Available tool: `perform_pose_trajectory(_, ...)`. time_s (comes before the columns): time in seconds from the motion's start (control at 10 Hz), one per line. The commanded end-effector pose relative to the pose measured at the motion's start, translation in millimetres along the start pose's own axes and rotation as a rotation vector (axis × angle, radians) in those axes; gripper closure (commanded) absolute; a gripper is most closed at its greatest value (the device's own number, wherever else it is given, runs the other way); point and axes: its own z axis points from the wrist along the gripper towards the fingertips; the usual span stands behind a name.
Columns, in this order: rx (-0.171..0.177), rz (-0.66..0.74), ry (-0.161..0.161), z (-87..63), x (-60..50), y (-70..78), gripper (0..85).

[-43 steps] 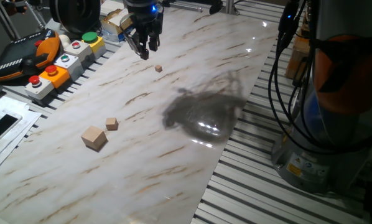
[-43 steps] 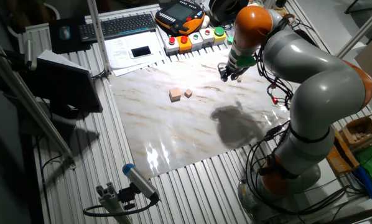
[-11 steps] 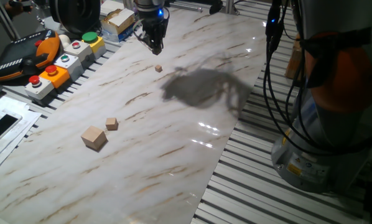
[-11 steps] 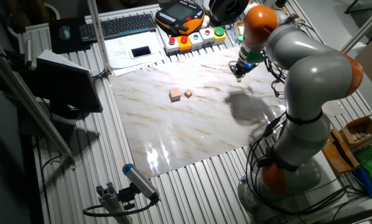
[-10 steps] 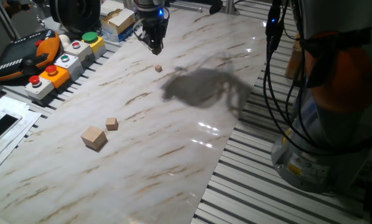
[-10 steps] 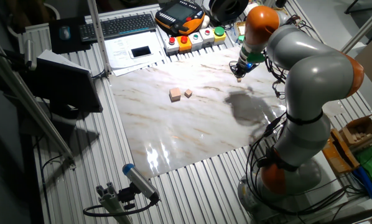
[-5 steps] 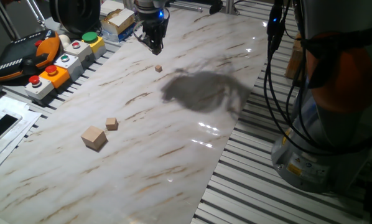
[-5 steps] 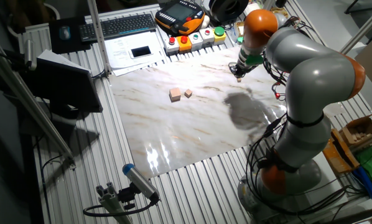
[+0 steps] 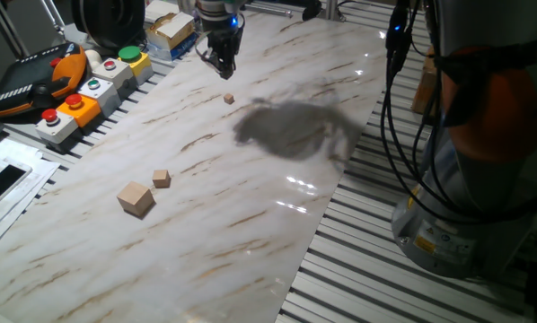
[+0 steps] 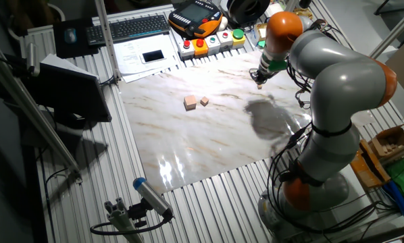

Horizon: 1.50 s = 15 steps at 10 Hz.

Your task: Pick up the small block on the left and move it to the right

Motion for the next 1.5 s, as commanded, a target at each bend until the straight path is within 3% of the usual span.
perform_pose_trajectory(0.0, 0.004, -0.004, 0.000, 6.4, -4.3, -4.0, 84.3)
perform_pose_trajectory(0.2, 0.007, 0.005, 0.006, 16.3, -8.9, -10.4, 84.3)
perform_pose_trajectory(0.5, -0.032, 0.011, 0.018, 37.3, -17.7, -20.4, 84.3)
perform_pose_trajectory(0.8, -0.038, -0.001, 0.038, 49.6, -23.4, -25.7, 81.3)
perform_pose_trajectory(1.2, -0.030, 0.008, 0.046, 61.5, -28.4, -26.3, 37.0)
perform_pose_trajectory(1.4, -0.033, 0.026, 0.045, 69.0, -29.5, -28.5, 28.0)
